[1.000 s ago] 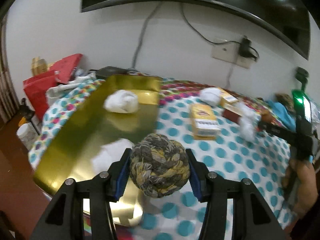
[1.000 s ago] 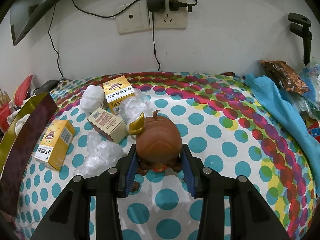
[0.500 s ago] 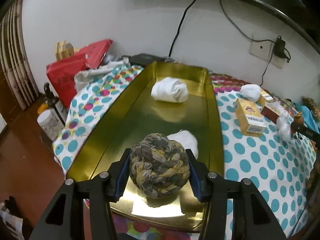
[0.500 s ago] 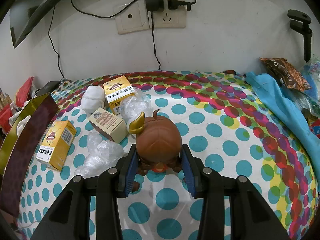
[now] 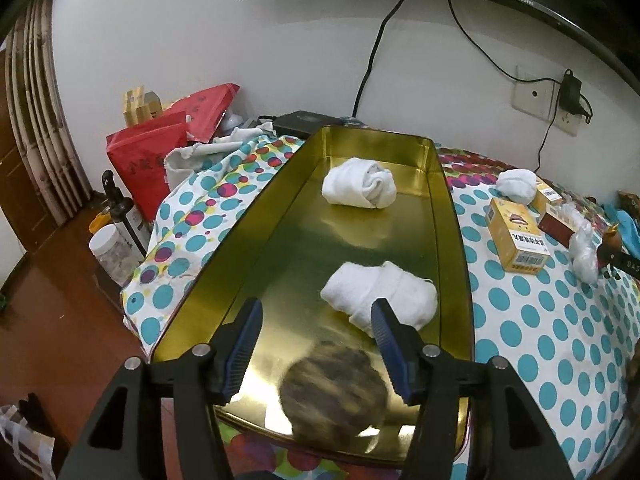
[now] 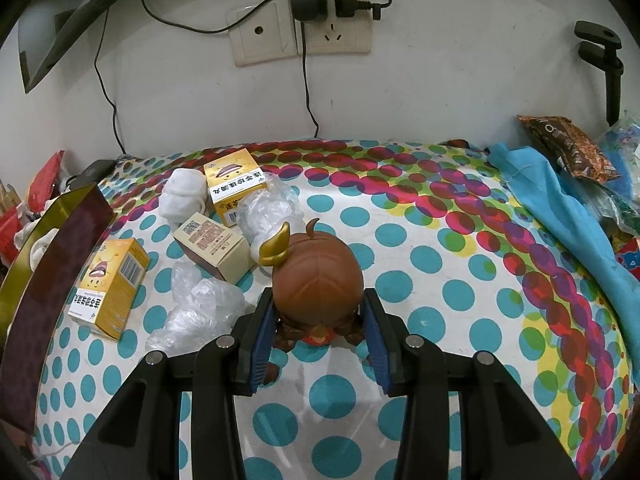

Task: Organize objects
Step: 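Place the rope ball into the gold tray and open the left gripper, then carry the brown toy with the right gripper over the gold tray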

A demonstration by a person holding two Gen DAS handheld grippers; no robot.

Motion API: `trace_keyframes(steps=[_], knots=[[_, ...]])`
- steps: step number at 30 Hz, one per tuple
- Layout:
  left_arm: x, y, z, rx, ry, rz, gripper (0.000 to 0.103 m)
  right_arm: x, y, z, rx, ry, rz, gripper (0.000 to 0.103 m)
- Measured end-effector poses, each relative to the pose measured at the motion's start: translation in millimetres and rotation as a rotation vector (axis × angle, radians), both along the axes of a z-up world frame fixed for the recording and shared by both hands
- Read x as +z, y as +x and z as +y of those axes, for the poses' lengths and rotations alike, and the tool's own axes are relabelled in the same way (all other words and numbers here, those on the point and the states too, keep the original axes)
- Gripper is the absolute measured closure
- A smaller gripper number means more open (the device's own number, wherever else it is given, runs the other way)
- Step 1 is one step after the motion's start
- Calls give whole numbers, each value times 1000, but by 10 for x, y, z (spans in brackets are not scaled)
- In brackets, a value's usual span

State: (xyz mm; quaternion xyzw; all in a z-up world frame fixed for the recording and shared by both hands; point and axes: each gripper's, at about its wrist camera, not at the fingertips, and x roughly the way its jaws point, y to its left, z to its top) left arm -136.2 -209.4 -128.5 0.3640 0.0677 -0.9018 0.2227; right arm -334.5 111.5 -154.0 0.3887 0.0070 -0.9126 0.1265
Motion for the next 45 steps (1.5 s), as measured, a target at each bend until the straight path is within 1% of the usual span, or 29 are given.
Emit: trace_keyframes(steps=[11, 15, 20, 22, 24, 28, 30, 33, 36, 39, 42, 45], knots=[[104, 194, 21, -7, 8, 27, 44, 3, 18, 27, -12, 4, 7, 63], [158, 315, 29, -18, 5, 42, 43, 3, 33, 47, -55, 33, 9, 63], [125, 477, 14, -15, 17, 49, 43, -1, 107, 105, -88, 36, 4, 63], [90, 538, 7, -15, 14, 52, 43, 6, 171, 79, -83, 57, 12, 63], [84, 568, 23, -15, -15, 57, 43, 16, 248, 20, -66, 83, 25, 63], [140, 607, 4, -19, 15, 90, 43, 76, 390, -113, -28, 75, 36, 63], [160, 613, 2, -22, 13, 96, 43, 172, 481, -247, 5, 62, 53, 63], [170, 625, -30, -18, 35, 97, 43, 343, 605, -506, 68, 49, 84, 63], [195, 649, -50, -13, 45, 101, 43, 554, 764, -871, 151, 17, 116, 63], [205, 705, -105, 0, 98, 106, 43, 738, 962, -1337, 268, -8, 136, 63], [210, 724, -143, 8, 89, 100, 43, 802, 1132, -1743, 356, -1, 144, 63], [214, 752, -231, 26, 119, 108, 43, 806, 1283, -2153, 425, 7, 144, 63]])
